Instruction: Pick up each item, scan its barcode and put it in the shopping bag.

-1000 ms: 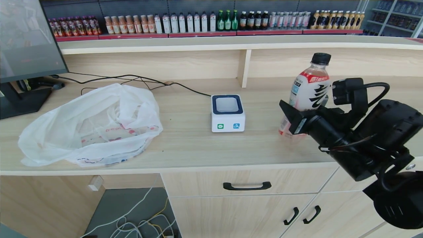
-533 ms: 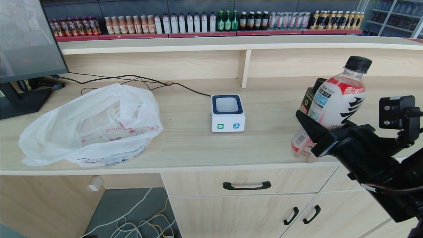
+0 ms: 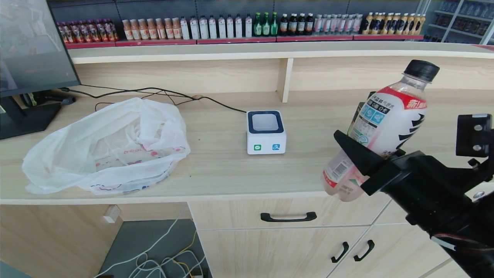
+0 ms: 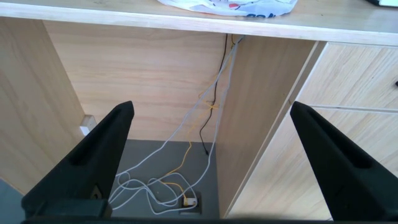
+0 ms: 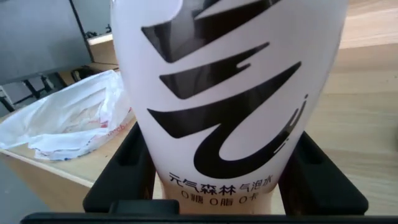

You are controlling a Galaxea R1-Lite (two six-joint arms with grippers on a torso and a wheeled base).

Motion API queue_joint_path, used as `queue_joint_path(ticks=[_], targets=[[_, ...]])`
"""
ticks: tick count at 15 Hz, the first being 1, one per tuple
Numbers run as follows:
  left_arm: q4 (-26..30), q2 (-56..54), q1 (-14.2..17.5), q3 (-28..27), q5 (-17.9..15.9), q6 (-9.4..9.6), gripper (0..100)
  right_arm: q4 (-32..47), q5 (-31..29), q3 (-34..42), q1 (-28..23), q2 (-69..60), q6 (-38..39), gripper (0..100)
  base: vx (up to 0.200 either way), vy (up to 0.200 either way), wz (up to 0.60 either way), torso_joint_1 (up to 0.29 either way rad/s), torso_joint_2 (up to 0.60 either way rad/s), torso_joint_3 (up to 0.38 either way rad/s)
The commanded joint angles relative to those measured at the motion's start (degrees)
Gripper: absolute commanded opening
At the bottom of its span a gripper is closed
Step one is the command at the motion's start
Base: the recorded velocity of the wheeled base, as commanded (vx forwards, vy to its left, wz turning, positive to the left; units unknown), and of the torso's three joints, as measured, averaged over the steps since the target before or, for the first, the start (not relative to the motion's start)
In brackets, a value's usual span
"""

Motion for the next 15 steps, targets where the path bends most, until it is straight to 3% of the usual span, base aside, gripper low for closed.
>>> queue_joint_path(ticks=[1,5,9,15], targets=[[0.0,0.0,0.0,0.0,0.0,-0.02,100,-0.1,0.7,-1.2,4.2,-1.7,2.0,0,0.0,0.0,0.0,0.0,0.0,0.0],[0.0,0.0,0.0,0.0,0.0,-0.02,100,-0.1,8.6,-0.7,4.7,-3.1,5.2,0,0.0,0.0,0.0,0.0,0.0,0.0],[0.0,0.0,0.0,0.0,0.0,-0.02,100,-0.1,9.5,-1.4,4.7,-3.7,14.1,0,0.0,0.0,0.0,0.0,0.0,0.0],[0.0,0.0,0.0,0.0,0.0,-0.02,100,-0.1,14.8,-5.1,6.4,0.2,16.2,0,0.0,0.0,0.0,0.0,0.0,0.0]])
